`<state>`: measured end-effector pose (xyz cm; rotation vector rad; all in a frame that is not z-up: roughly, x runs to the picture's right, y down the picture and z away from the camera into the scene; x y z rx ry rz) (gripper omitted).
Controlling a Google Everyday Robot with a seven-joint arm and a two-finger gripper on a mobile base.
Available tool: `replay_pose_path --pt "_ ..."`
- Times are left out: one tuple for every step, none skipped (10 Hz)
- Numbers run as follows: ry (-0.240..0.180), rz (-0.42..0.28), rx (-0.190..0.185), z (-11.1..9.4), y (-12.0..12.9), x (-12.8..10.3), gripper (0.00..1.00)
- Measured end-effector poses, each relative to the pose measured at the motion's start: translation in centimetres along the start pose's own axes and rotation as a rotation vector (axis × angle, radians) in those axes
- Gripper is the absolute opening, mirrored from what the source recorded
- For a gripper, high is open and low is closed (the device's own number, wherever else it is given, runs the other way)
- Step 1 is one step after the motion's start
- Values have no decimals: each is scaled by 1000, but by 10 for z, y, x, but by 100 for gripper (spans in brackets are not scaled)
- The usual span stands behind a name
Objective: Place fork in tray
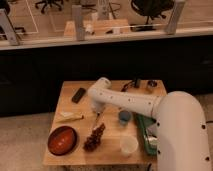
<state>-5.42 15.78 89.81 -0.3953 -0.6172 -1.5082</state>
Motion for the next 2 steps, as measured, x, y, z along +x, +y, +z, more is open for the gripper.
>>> replay_pose_path --pt "0 -1 0 0 -1 0 21" --pt "0 3 -1 0 0 0 21"
